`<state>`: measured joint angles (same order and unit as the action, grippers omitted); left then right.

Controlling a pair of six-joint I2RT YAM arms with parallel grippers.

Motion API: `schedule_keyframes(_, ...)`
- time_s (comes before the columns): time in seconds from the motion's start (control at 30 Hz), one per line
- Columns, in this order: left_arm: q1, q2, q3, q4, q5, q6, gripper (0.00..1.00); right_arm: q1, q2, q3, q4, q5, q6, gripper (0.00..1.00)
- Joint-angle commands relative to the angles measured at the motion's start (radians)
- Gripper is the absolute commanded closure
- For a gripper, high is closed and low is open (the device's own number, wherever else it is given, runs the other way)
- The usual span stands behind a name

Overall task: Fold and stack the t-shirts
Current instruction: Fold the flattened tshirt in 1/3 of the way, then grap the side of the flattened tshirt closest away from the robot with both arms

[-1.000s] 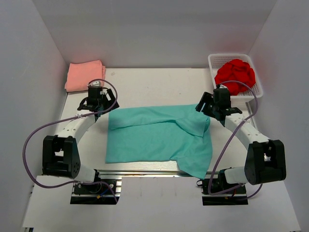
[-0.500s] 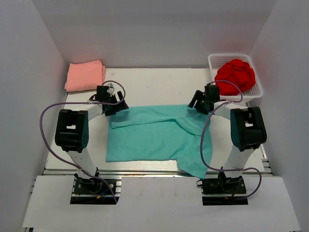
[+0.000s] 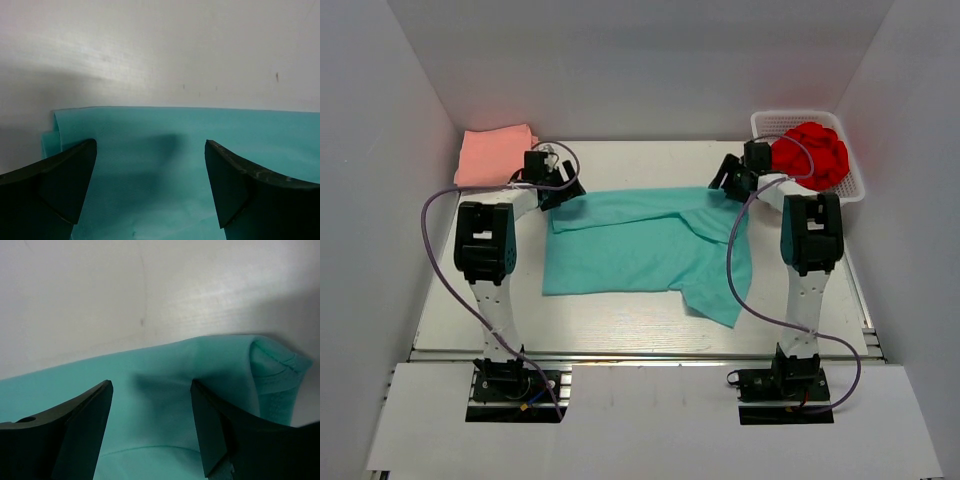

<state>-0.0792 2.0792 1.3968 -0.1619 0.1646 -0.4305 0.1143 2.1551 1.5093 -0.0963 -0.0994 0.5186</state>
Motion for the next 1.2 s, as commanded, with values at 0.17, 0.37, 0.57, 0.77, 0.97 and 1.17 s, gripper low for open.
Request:
schedule_keyframes(0.17, 0.024, 0.16, 0.255, -0.136, -0.037, 0.071, 0.01, 0.001, 0.101, 0.247, -0.103, -0.031, -0.186, 0.3)
schedule_keyframes(0.37, 0.024, -0.005, 0.23, -0.136, -0.034, 0.113, 0.01, 0.022, -0.093, 0.201, -0.076, -0.103, -0.29, 0.26)
schedule_keyframes(0.57, 0.013, -0.278, -0.081, -0.136, -0.127, 0.06, 0.01, 0.059, -0.326, -0.099, 0.033, -0.106, -0.238, 0.09)
schedule_keyframes(0.77, 0.013, -0.566, -0.465, -0.134, -0.204, -0.071, 0.01, 0.067, -0.588, -0.458, 0.194, -0.18, -0.131, 0.09)
schedule_keyframes(0.97, 0.013, -0.775, -0.72, -0.172, -0.253, -0.195, 0.01, 0.074, -0.672, -0.58, 0.172, -0.2, -0.131, 0.09)
schedule_keyframes(1.17, 0.025, -0.895, -0.848, -0.132, -0.321, -0.246, 0.03, 0.07, -0.693, -0.652, 0.207, -0.198, -0.114, 0.09)
